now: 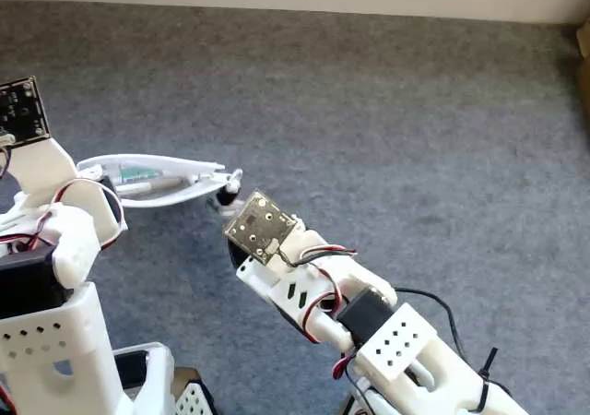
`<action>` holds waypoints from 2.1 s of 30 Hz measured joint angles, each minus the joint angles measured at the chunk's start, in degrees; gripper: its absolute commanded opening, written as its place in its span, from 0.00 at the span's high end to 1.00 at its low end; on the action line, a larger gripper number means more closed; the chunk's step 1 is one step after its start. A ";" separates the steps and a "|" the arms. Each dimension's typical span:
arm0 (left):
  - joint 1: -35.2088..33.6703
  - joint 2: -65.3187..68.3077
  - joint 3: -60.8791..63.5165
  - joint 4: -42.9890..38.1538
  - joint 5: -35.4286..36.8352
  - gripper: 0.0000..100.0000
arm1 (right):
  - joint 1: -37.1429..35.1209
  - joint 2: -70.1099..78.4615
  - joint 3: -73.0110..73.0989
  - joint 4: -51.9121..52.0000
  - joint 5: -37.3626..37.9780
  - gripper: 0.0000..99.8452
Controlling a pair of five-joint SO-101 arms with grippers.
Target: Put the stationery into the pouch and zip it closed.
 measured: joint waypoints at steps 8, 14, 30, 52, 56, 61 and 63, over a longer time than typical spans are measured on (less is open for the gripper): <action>0.00 0.00 0.00 0.00 0.00 0.99 | 1.58 0.00 0.00 -7.03 -8.70 0.80; 0.00 0.00 0.00 0.00 0.00 0.99 | 1.93 0.00 0.00 -10.55 -9.41 0.81; 0.00 0.00 0.00 0.00 0.00 0.99 | 1.93 13.71 -2.55 -18.37 -9.41 0.81; 0.00 0.00 0.00 0.00 0.00 0.99 | 4.31 13.71 -2.99 -18.37 -9.41 0.86; 0.00 0.00 0.00 0.00 0.00 0.99 | 4.31 13.71 -2.99 -18.37 -9.41 0.87; 0.00 0.00 0.00 0.00 0.00 0.99 | 4.31 13.71 -2.99 -18.37 -9.41 0.87; 0.00 0.00 0.00 0.00 0.00 0.99 | 4.31 13.71 -2.99 -18.37 -9.41 0.87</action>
